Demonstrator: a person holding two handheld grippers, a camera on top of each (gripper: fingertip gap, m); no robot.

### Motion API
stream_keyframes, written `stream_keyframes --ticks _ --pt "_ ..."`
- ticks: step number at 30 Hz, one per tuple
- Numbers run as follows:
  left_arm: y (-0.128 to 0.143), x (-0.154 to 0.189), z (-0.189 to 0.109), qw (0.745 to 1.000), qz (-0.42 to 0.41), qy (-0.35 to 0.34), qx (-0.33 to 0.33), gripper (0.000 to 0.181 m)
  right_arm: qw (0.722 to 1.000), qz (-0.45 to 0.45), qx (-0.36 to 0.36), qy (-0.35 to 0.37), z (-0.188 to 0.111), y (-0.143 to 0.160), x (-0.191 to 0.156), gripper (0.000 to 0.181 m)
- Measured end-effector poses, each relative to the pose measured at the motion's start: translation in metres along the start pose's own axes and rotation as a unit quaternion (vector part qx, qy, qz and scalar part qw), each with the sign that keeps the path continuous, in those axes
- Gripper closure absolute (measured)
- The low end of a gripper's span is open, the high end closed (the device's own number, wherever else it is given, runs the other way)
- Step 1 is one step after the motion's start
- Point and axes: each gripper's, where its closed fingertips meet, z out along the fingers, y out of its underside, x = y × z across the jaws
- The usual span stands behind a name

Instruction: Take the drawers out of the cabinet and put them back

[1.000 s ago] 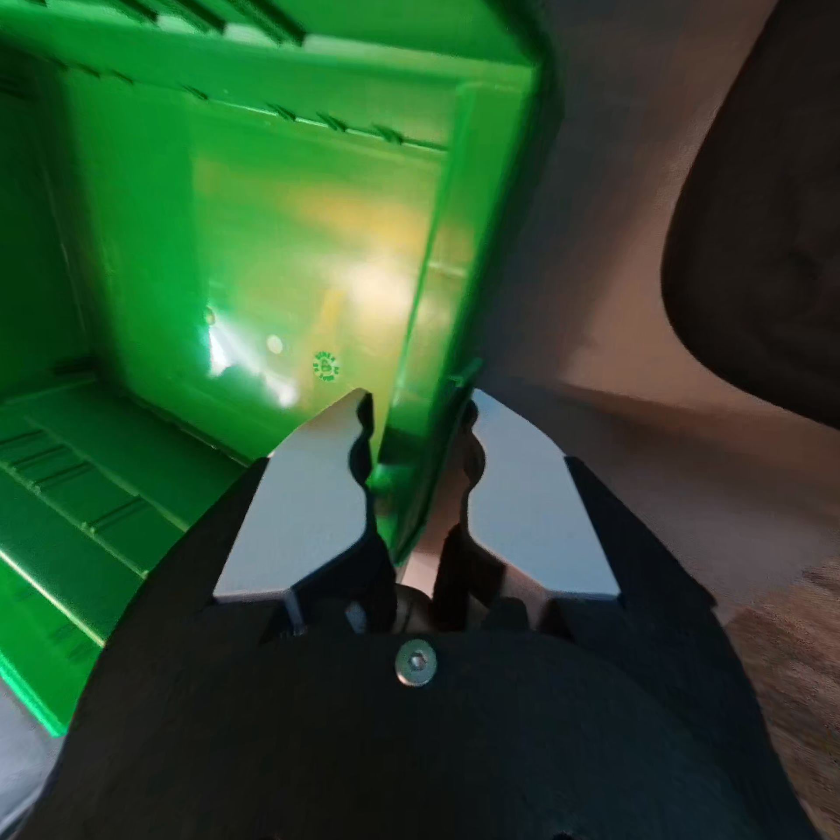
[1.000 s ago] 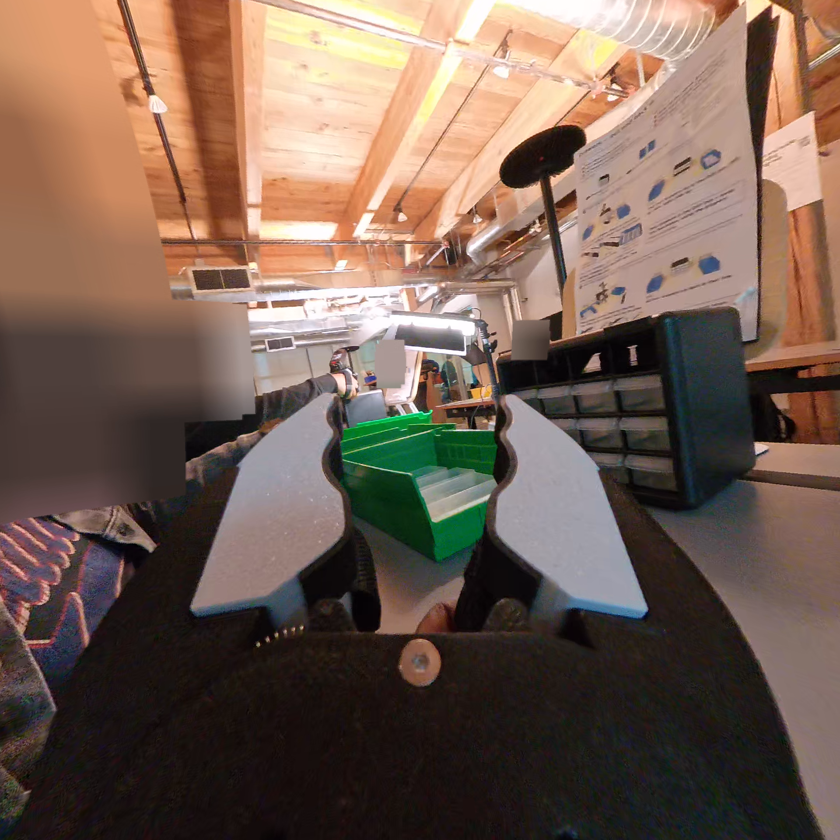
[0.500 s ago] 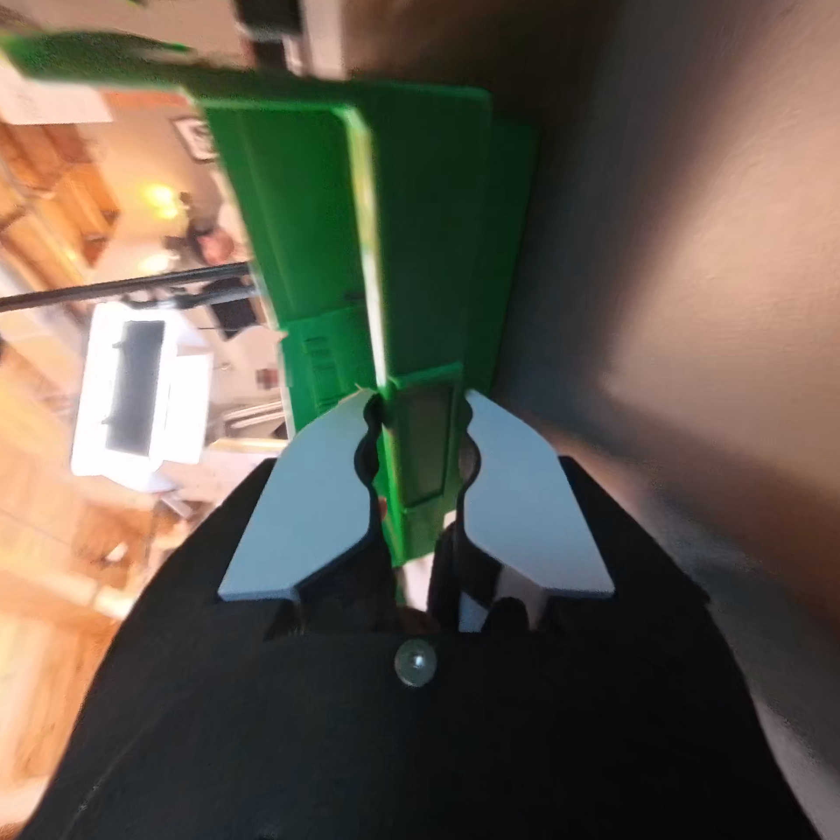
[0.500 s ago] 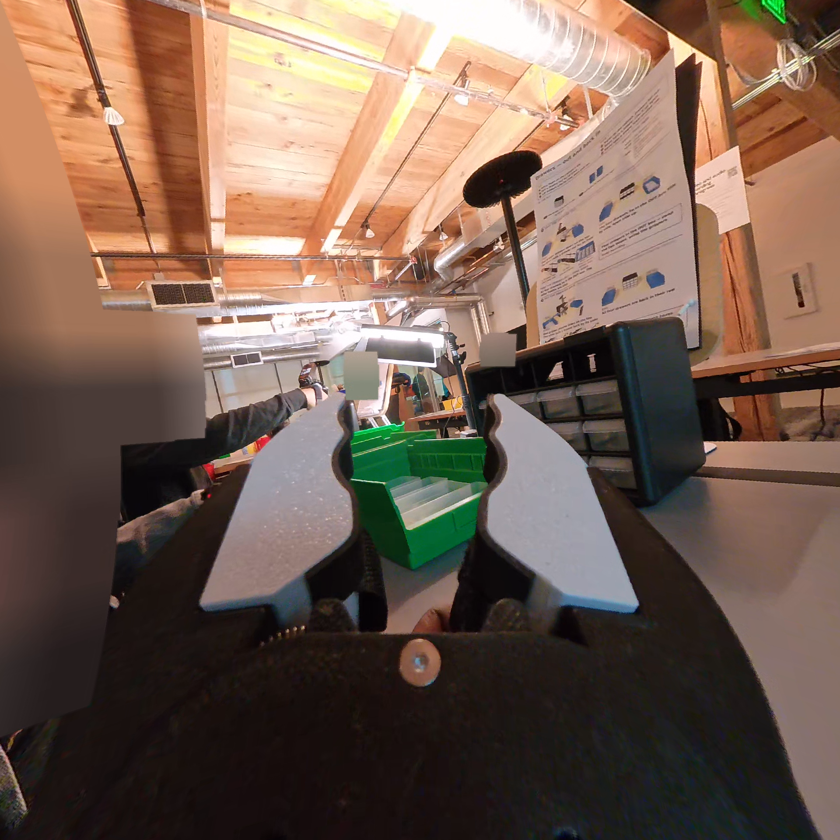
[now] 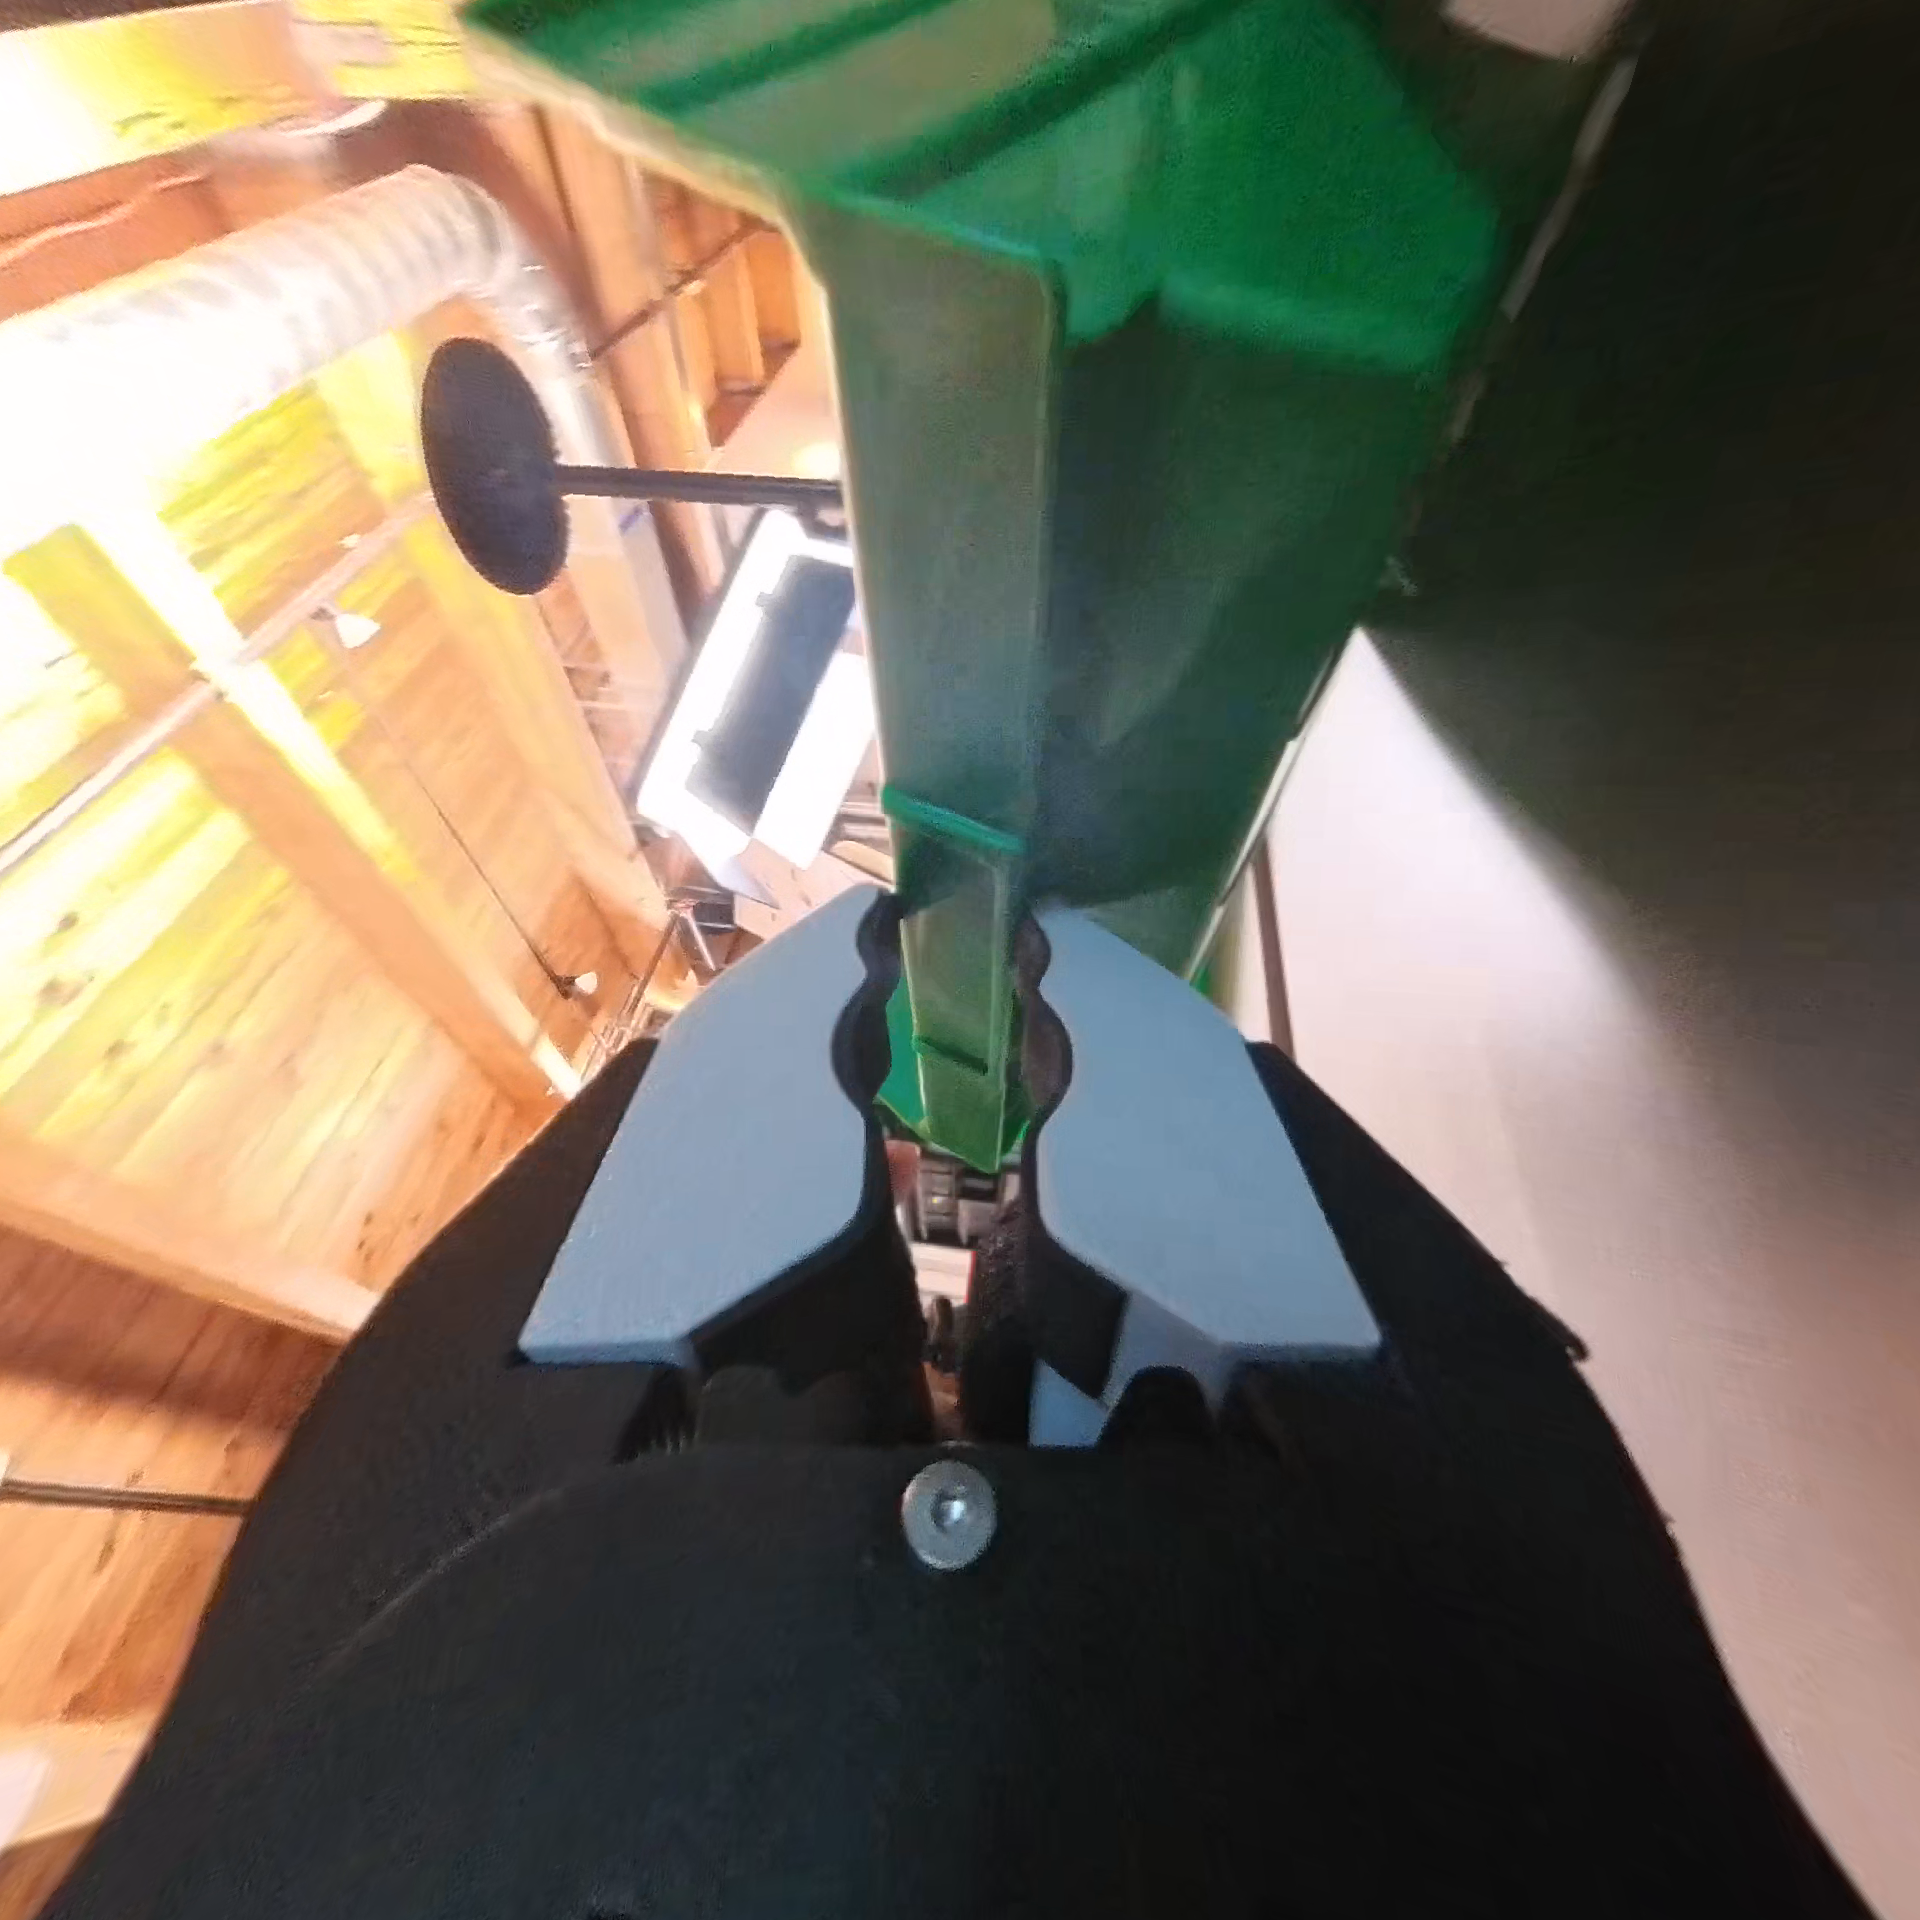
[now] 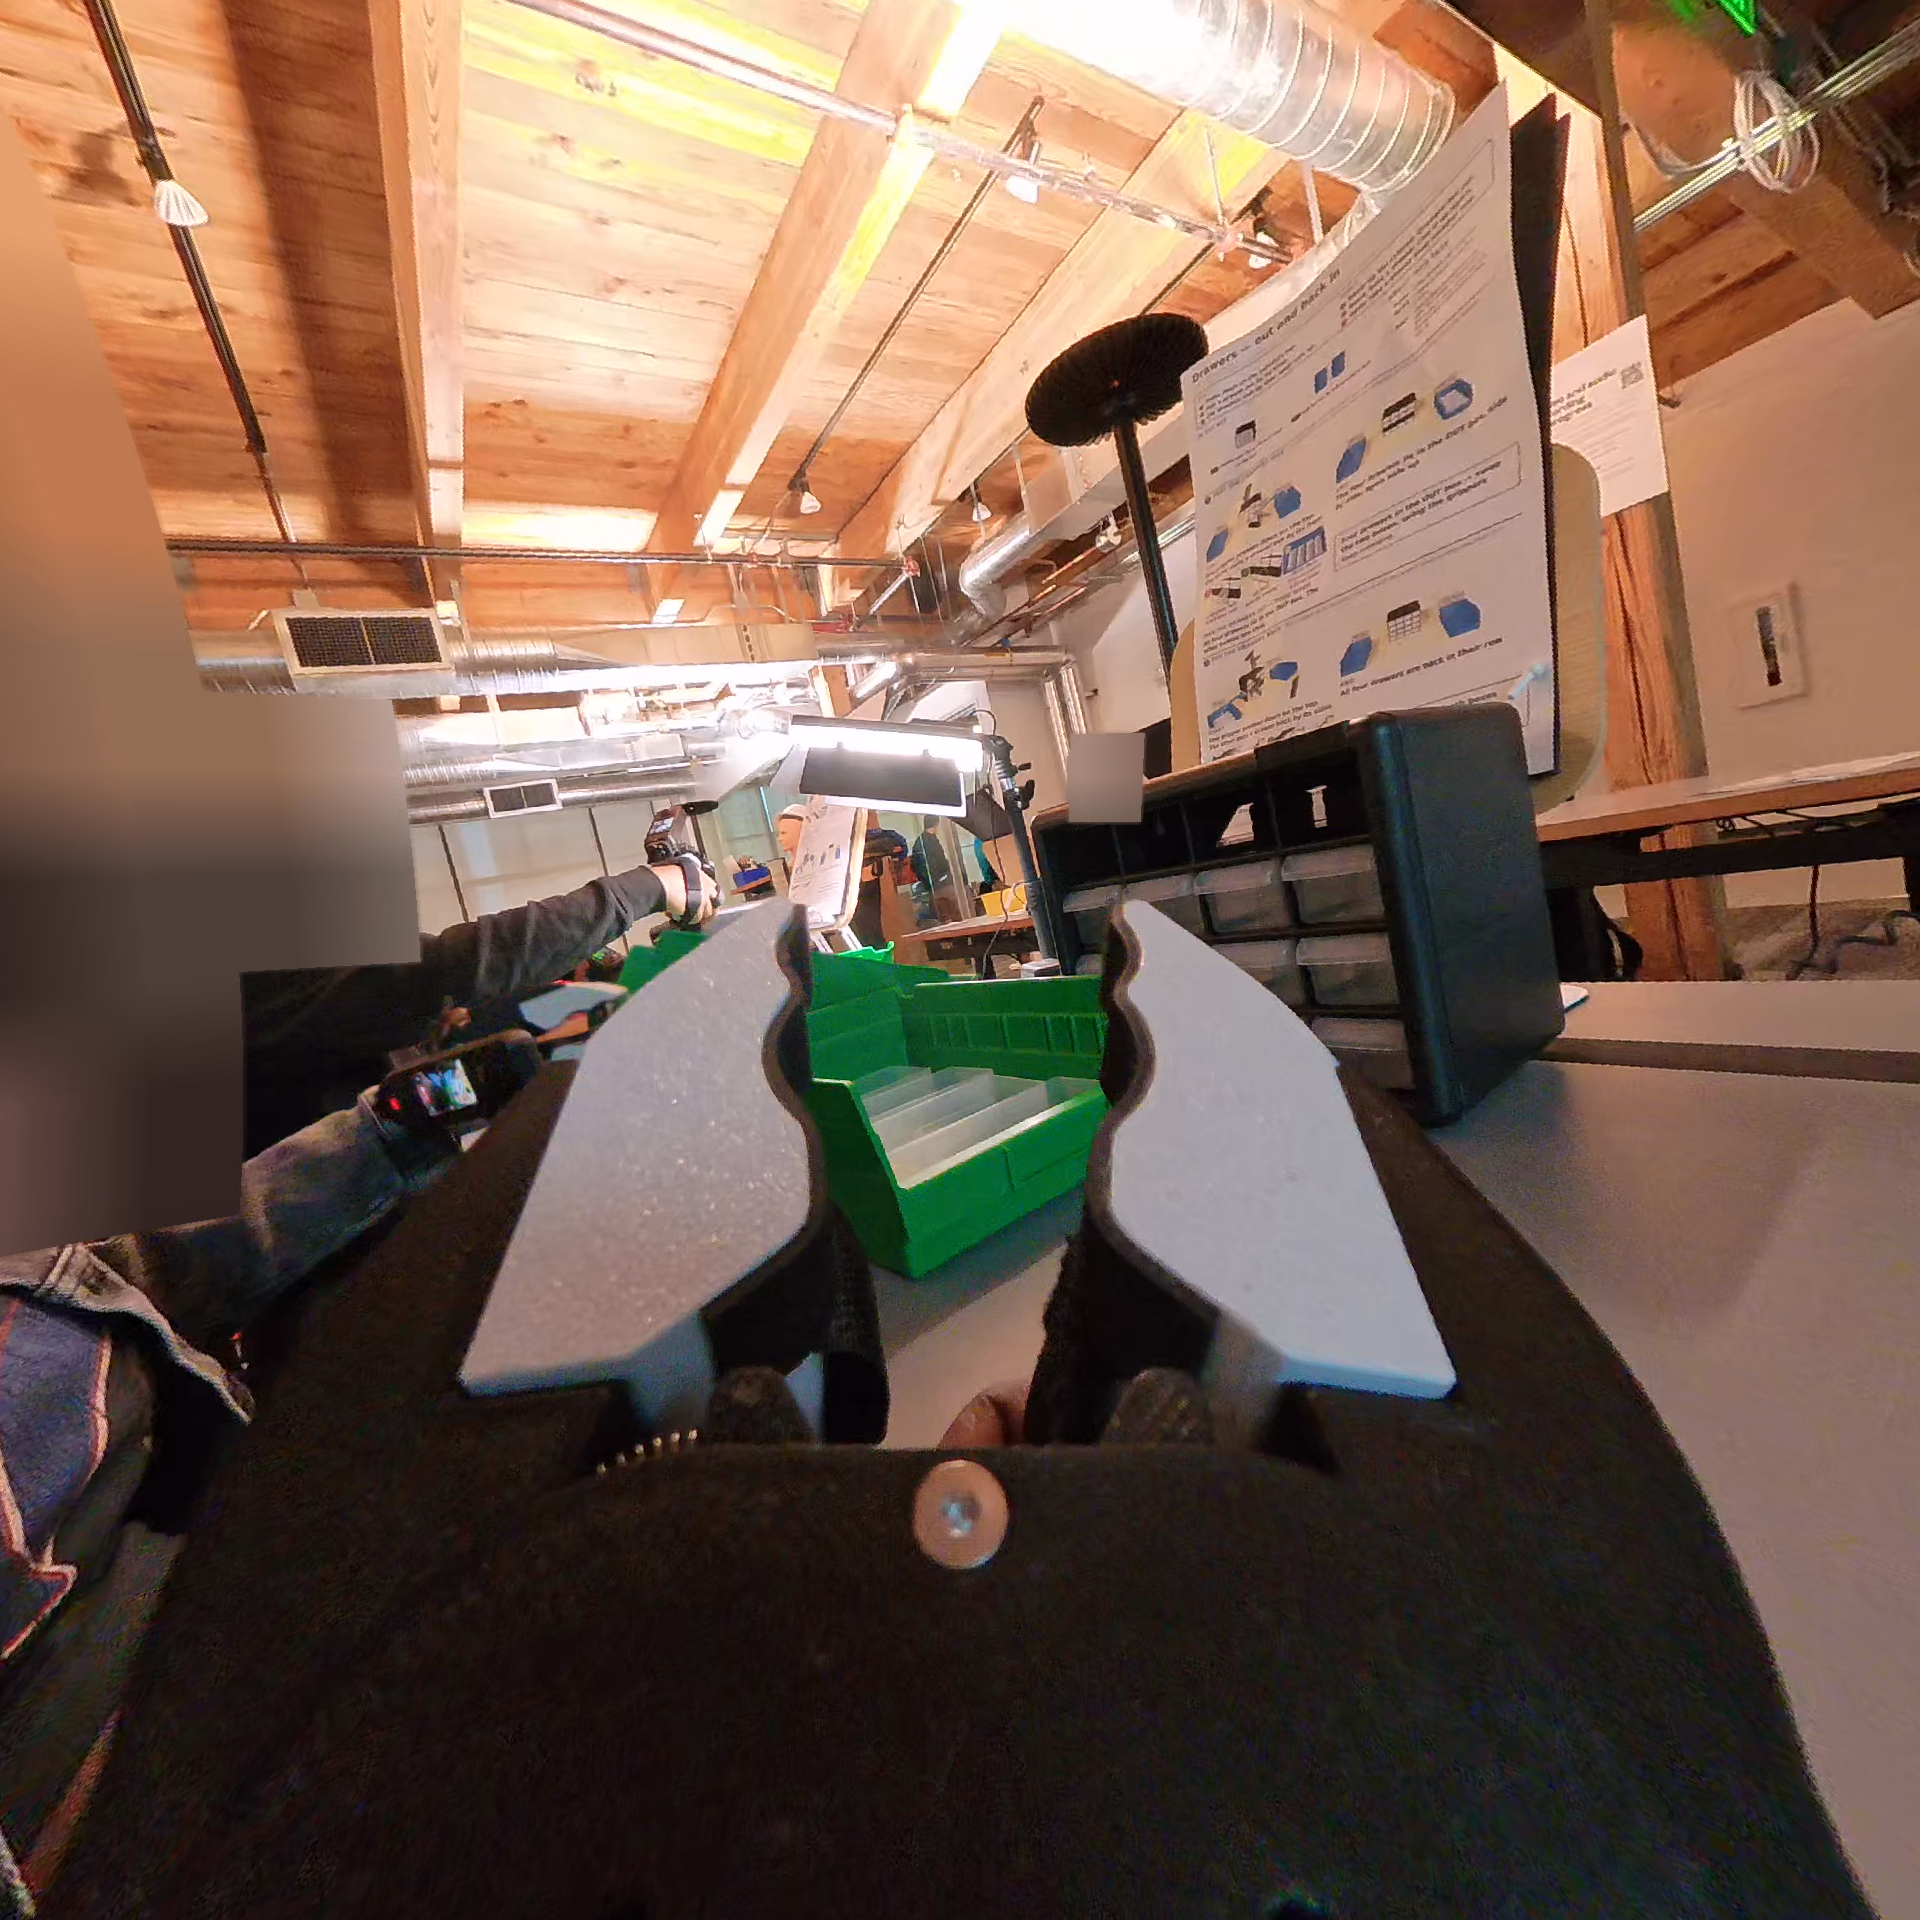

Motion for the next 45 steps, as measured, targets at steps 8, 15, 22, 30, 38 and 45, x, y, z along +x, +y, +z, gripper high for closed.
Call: stream_keyframes --ticks 8,15,22,30,38,45 --pt "-0.007 0.034 -0.022 0.991 0.037 0.119 0.039 0.156 1.0 0.0 0.007 0.004 -0.001 -0.003 0.001 0.128" --pt "-0.015 0.1 -0.043 0.974 0.046 0.211 0.071 0.148 1.0 -0.001 0.009 0.008 -0.002 -0.004 0.002 0.129" --pt "-0.009 0.106 -0.037 0.919 -0.03 0.391 0.044 0.121 1.0 -0.002 0.002 0.007 -0.001 -0.001 0.001 0.13" --pt "-0.009 0.132 -0.044 0.754 -0.047 0.654 0.035 0.122 1.0 -0.002 0.006 0.006 -0.002 -0.002 0.001 0.13" --pt "-0.015 0.136 -0.039 0.789 0.026 0.609 0.074 0.152 1.0 -0.006 0.001 0.01 -0.002 0.0 0.002 0.13" --pt "-0.016 0.124 -0.026 0.911 0.055 0.404 0.055 0.151 1.0 -0.008 0.001 0.012 -0.002 0.0 0.002 0.13"
